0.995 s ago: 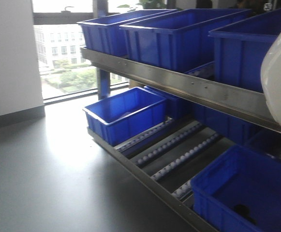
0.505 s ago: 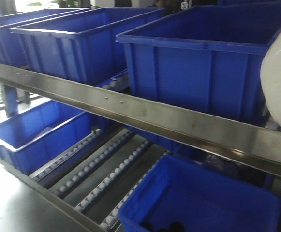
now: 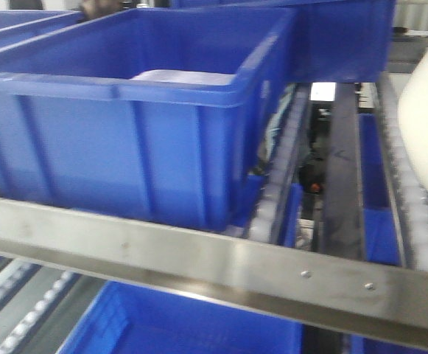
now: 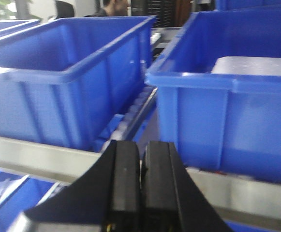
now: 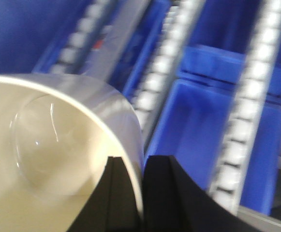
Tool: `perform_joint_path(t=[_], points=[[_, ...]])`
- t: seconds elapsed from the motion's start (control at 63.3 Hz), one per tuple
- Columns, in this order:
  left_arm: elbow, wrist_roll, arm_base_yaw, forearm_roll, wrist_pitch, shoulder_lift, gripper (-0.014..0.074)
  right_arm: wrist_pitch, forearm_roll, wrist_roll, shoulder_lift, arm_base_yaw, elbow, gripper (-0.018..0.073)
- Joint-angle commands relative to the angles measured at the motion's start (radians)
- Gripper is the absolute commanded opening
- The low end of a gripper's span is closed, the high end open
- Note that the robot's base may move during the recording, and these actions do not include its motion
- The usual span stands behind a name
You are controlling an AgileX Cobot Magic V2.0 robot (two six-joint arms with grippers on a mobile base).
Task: Move white bin to right shelf second layer
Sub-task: 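Approach the rack with roller tracks, bin held in the right gripper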
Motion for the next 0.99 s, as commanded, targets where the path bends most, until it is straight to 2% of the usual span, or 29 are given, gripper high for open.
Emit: perform_joint_path(t=[0.0,0.979], points=[[0.037,-0.003,0.002,-0.006,-0.084,-0.016,0.0085,-0.084,0.002,-0.002,-0.002,-0.007,-0.033,0.0049],[0.037,-0.003,0.002,-0.006,-0.084,-0.016,0.0085,-0.084,0.002,-0.002,-0.002,-0.007,-0.033,0.0049]])
